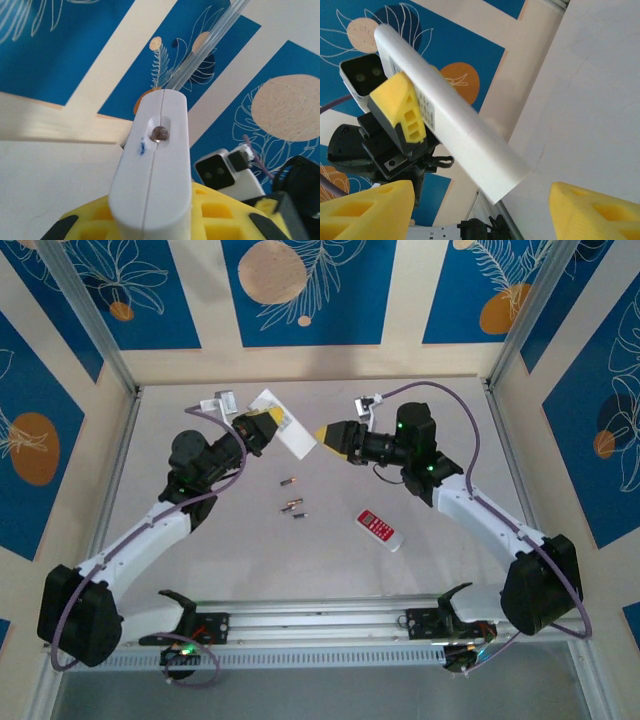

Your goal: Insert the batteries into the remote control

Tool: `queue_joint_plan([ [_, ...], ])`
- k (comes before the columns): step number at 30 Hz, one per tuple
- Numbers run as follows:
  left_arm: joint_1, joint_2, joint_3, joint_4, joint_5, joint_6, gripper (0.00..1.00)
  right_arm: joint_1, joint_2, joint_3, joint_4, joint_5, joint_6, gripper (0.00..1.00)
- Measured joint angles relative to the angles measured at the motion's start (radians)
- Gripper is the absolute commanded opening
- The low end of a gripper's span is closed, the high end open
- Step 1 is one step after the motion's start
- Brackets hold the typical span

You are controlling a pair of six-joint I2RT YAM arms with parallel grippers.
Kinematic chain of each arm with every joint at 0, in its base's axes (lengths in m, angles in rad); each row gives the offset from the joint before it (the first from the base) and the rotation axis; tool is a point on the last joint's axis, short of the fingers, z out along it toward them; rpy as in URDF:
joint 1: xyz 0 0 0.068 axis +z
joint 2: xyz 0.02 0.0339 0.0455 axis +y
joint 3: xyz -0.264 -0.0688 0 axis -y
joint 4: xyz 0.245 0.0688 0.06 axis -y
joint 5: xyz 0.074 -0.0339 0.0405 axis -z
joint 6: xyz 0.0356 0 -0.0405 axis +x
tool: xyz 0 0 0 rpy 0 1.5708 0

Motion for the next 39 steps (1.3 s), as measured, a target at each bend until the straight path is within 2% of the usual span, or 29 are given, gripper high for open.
queue_joint_plan([
  [3, -0.018, 0.002, 0.0, -0.035, -0.033, 0.042, 0.0, 0.032, 0.007, 0.0, -0.001, 0.031, 0.01, 0.7],
  [6, -0.032, 0.011, 0.0, -0.06, -0.059, 0.064, 0.0, 0.055, 0.037, 0.001, -0.003, 0.055, 0.022, 0.57],
  [9, -0.033, 0.013, 0.0, -0.082, -0.09, 0.067, 0.0, 0.065, 0.075, 0.014, -0.008, 0.071, 0.031, 0.5],
  [12, -0.034, 0.013, 0.0, -0.092, -0.121, 0.067, 0.0, 0.074, 0.1, 0.027, -0.009, 0.095, 0.035, 0.5],
  [19, -0.038, 0.013, 0.0, -0.127, -0.156, 0.067, 0.0, 0.106, 0.103, 0.046, -0.068, 0.163, 0.019, 0.66],
  [26, -0.043, 0.011, 0.0, -0.12, -0.169, 0.062, 0.0, 0.117, 0.106, 0.06, -0.19, 0.245, 0.01, 0.69],
  [31, -0.045, 0.011, 0.0, -0.111, -0.172, 0.058, 0.0, 0.109, 0.132, 0.064, -0.208, 0.24, 0.011, 0.69],
  [39, -0.044, 0.017, 0.0, -0.09, -0.177, 0.035, 0.0, 0.103, 0.151, 0.076, -0.163, 0.209, 0.02, 0.75],
])
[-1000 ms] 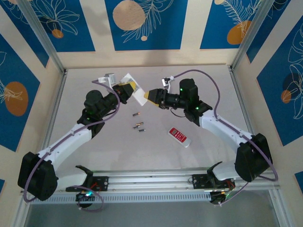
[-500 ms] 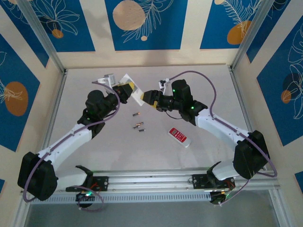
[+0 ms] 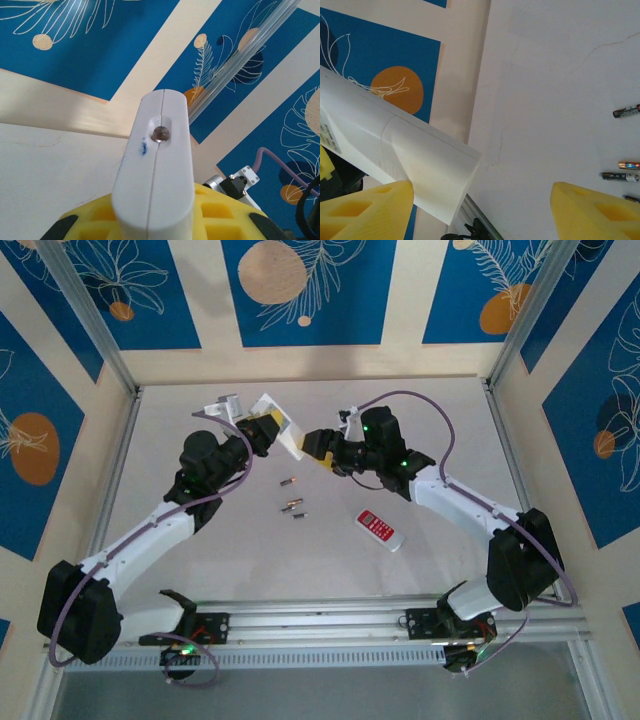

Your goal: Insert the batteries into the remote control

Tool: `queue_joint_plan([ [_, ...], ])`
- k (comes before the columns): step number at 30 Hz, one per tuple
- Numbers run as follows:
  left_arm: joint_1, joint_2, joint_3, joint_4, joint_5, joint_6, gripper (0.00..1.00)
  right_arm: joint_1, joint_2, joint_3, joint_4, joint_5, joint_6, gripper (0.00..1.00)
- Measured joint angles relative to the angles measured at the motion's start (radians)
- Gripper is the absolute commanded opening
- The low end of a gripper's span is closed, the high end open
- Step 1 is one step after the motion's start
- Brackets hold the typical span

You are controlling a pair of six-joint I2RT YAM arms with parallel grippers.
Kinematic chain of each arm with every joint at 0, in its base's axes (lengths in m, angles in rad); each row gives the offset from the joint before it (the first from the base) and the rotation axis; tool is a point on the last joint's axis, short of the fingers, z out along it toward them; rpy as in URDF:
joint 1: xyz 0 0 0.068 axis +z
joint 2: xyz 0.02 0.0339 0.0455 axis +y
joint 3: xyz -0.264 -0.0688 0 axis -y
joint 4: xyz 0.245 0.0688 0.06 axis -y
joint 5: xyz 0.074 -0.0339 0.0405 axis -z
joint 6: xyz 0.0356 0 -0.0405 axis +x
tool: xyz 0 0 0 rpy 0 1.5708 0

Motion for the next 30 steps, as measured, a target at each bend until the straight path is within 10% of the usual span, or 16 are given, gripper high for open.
queue_joint_plan([
  [6, 0.0, 0.005, 0.0, 0.014, 0.002, -0.031, 0.0, -0.009, 0.013, 0.004, 0.063, -0.028, 0.008, 0.72],
  [15, 0.006, 0.023, -0.001, 0.06, -0.019, -0.111, 0.0, -0.024, 0.024, 0.005, 0.143, -0.069, 0.026, 0.29],
  [30, 0.011, 0.021, -0.001, 0.01, -0.061, -0.061, 0.0, -0.075, -0.008, -0.079, 0.171, -0.126, 0.014, 0.06],
])
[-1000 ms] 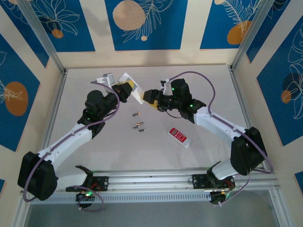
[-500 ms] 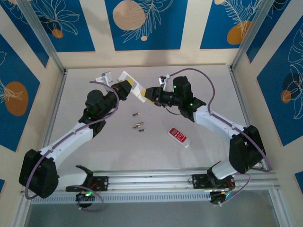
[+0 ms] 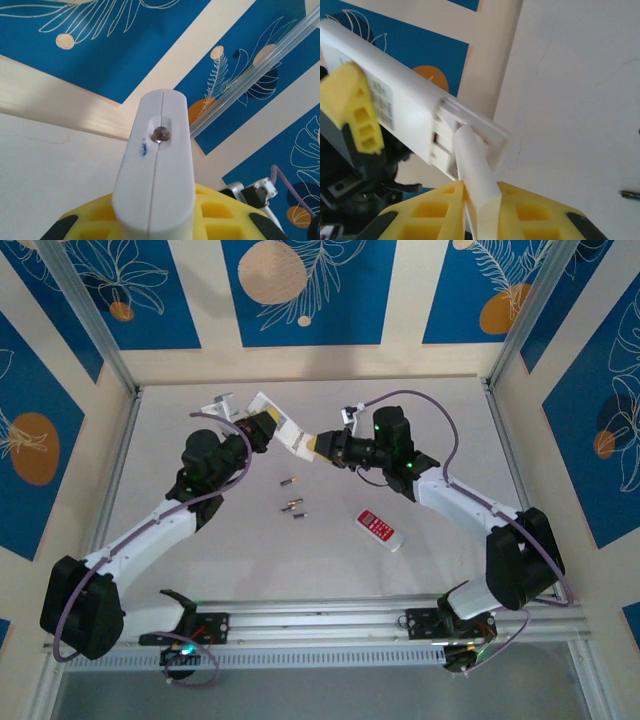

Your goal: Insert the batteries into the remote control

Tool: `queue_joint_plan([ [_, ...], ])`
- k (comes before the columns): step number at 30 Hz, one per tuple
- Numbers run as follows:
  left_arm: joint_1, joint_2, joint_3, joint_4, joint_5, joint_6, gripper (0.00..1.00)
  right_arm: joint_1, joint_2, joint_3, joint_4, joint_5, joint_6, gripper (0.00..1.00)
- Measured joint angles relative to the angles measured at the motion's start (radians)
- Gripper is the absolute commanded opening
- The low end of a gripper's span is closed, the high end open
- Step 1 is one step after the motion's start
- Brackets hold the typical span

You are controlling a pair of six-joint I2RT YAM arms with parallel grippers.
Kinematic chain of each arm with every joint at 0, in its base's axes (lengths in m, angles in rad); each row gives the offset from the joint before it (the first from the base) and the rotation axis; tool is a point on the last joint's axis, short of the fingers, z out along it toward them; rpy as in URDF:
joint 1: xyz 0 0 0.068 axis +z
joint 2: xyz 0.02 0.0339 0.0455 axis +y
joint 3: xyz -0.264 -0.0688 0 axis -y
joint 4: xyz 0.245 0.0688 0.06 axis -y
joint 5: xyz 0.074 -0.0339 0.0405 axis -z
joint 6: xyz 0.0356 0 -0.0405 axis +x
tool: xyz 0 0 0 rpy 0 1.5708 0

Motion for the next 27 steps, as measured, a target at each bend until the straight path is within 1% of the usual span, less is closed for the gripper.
queue_joint_plan([
  [4, 0.001, 0.001, 0.0, -0.009, -0.001, 0.014, 0.0, -0.022, -0.022, -0.026, 0.006, -0.007, -0.007, 0.03],
  [9, 0.001, -0.004, 0.0, -0.005, -0.005, 0.018, 0.0, -0.066, -0.06, -0.077, -0.013, 0.002, -0.016, 0.01],
  [12, 0.001, -0.018, 0.0, -0.011, -0.011, 0.033, 0.0, -0.127, -0.071, -0.102, -0.049, 0.023, -0.026, 0.01],
  [16, 0.001, -0.039, 0.0, -0.043, -0.011, 0.04, 0.0, -0.247, -0.054, -0.118, -0.089, 0.08, -0.068, 0.02],
  [18, -0.001, -0.04, 0.0, -0.058, -0.01, 0.039, 0.0, -0.308, -0.001, -0.113, -0.09, 0.109, -0.089, 0.02],
  [20, -0.005, -0.04, 0.0, -0.074, -0.003, 0.039, 0.0, -0.362, 0.087, -0.111, -0.086, 0.134, -0.095, 0.03],
  [24, -0.022, -0.032, 0.0, -0.081, 0.017, 0.036, 0.0, -0.439, 0.268, -0.111, -0.086, 0.161, -0.075, 0.05],
  [26, -0.034, -0.02, 0.0, -0.084, 0.022, 0.035, 0.0, -0.461, 0.334, -0.113, -0.089, 0.176, -0.055, 0.08],
  [27, -0.04, -0.013, 0.0, -0.085, 0.023, 0.035, 0.0, -0.466, 0.347, -0.118, -0.092, 0.186, -0.05, 0.11],
])
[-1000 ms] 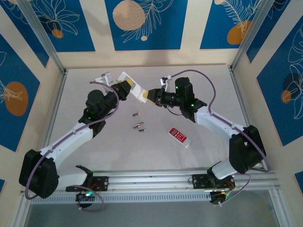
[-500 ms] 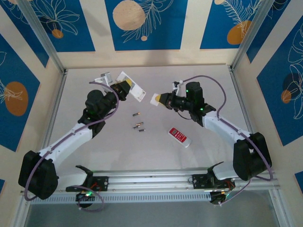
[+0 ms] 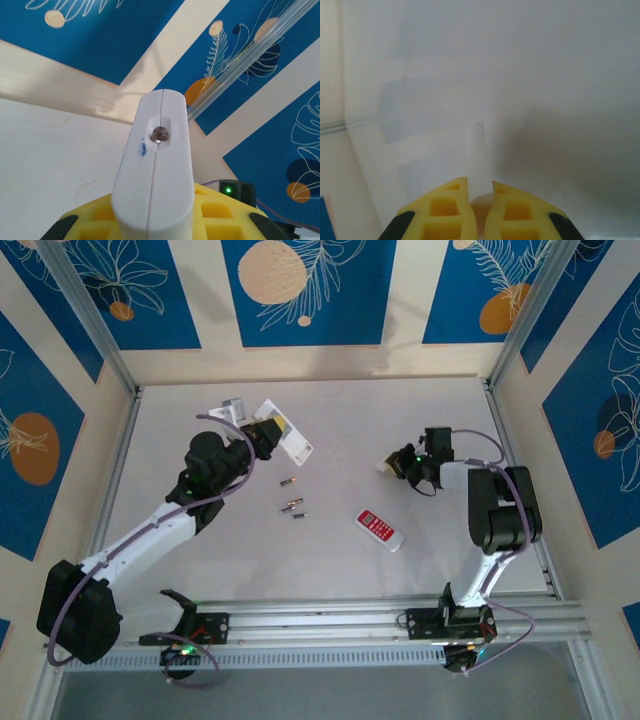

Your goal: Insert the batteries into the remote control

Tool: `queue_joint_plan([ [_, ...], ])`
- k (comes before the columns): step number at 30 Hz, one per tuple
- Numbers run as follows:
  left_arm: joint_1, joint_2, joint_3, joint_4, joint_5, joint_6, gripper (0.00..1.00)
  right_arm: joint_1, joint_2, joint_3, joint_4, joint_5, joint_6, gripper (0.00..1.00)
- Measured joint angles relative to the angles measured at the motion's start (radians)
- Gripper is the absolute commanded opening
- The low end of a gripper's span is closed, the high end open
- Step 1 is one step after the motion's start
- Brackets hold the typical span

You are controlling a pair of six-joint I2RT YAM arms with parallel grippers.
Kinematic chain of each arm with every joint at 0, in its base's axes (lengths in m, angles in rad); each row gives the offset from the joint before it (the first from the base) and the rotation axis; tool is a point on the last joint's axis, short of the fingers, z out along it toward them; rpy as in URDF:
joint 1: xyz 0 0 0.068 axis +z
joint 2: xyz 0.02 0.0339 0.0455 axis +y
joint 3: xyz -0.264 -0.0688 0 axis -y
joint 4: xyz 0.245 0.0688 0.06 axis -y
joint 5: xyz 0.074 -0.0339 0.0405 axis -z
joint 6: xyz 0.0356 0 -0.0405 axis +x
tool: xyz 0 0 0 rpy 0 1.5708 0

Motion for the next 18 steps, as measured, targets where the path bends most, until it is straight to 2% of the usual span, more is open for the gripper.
queue_joint_plan([
  [1, -0.006, 0.009, 0.0, -0.002, 0.0, 0.0, 0.0, -0.003, 0.002, -0.009, -0.003, 0.011, 0.009, 0.17],
  [4, -0.027, 0.046, 0.0, -0.007, -0.001, 0.0, 0.0, -0.013, -0.017, -0.036, -0.005, 0.041, 0.037, 0.44],
  [9, -0.068, 0.111, 0.01, -0.013, -0.009, 0.0, 0.0, -0.052, -0.147, -0.134, -0.043, 0.093, 0.074, 0.67],
  [12, -0.083, 0.139, 0.027, -0.017, -0.018, 0.0, 0.0, -0.06, -0.303, -0.179, -0.081, 0.144, 0.042, 0.75],
  [14, -0.088, 0.151, 0.044, -0.02, -0.026, 0.0, 0.0, -0.018, -0.422, -0.179, -0.074, 0.172, -0.038, 0.77],
  [16, -0.09, 0.158, 0.061, -0.019, -0.031, 0.0, 0.0, 0.069, -0.513, -0.16, -0.043, 0.161, -0.157, 0.78],
  [18, -0.092, 0.161, 0.074, -0.019, -0.033, 0.0, 0.0, 0.197, -0.562, -0.115, -0.013, 0.128, -0.311, 0.82],
])
